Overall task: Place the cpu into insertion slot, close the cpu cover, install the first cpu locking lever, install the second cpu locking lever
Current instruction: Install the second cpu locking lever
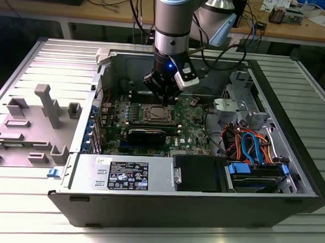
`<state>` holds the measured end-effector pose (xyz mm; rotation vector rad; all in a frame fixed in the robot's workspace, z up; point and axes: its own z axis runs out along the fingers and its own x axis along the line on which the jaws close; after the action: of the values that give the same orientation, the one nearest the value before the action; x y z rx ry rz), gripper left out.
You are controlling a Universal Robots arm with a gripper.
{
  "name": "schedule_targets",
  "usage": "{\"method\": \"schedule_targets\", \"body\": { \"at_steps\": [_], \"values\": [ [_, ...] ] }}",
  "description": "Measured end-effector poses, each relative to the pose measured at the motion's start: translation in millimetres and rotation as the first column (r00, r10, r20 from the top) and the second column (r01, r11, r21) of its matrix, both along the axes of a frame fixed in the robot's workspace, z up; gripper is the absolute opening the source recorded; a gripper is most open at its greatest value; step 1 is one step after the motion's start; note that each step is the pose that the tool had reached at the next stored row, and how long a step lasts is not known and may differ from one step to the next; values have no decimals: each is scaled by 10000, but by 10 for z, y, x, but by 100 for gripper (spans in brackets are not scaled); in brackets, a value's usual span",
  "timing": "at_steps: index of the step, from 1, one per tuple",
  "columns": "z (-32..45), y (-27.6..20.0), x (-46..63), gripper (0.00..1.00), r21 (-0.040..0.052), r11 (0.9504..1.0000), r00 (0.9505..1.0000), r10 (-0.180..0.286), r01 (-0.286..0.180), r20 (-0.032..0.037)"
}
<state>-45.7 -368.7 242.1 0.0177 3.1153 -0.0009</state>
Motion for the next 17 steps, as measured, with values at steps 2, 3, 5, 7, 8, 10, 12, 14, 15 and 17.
{"method": "schedule_targets", "body": {
  "at_steps": [2,3,5,7,8,10,12,14,15,17],
  "values": [
    [50,-6,-1,11,2,10000,10000,0,0,1],
    [50,-21,-13,11,1,10000,10000,-2,2,1],
    [50,-63,-45,11,1,10000,10000,0,0,1],
    [50,-119,-65,11,0,10000,10000,0,0,0],
    [50,-147,-70,11,0,10000,10000,0,0,0],
    [49,-279,-86,11,6,10000,10000,0,0,2],
    [50,-381,-101,11,137,9999,10000,-1,1,0],
    [48,-454,-114,11,375,9993,10000,-1,1,0],
    [46,-466,-136,11,577,9983,10000,0,0,0],
    [44,-500,-154,11,629,9980,10000,1,-1,1]
  ]
}}
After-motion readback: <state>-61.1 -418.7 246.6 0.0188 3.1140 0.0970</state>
